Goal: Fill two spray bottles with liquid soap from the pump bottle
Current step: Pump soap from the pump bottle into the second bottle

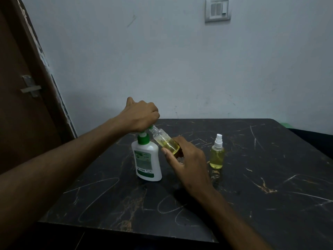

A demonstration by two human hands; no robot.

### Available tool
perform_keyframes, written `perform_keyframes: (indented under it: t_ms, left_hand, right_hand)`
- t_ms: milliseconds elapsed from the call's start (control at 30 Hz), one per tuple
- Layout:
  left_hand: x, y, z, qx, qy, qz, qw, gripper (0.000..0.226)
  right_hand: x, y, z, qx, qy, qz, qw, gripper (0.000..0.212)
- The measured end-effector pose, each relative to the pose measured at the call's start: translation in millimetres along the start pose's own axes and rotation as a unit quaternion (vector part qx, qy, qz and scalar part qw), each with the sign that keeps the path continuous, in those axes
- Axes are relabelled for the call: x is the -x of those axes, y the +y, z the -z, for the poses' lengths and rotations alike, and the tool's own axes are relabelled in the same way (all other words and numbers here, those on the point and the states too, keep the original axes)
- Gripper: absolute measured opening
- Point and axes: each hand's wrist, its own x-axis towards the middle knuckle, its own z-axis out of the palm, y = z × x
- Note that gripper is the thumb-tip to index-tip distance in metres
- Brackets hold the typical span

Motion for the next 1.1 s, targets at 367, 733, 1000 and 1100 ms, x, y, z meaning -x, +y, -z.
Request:
perform_keyframes:
  t_ms: [367,733,1000,1100]
  left_hand:
    - [0,1,4,-0.002,0.008,0.002,1.0,0.05]
    - [-3,-4,2,-0.019,0.009,-0.014,1.0,0.044]
    - [-2,-5,5,0.0,0.018,-0.008,1.0,0.052]
    - [-3,-4,2,-0.01,0.02,-0.01,1.0,0.047]
  right_hand:
    - [0,0,1,-0.005,-0.003,-0.002,1.0,0.021]
    - [0,0,1,-0.002,0.001,-0.002,1.0,0.02]
    - [1,0,2,-0.006,0.0,-0.005,1.0,0.021]
    - [1,1,2,-0.003,0.0,-0.005,1.0,0.019]
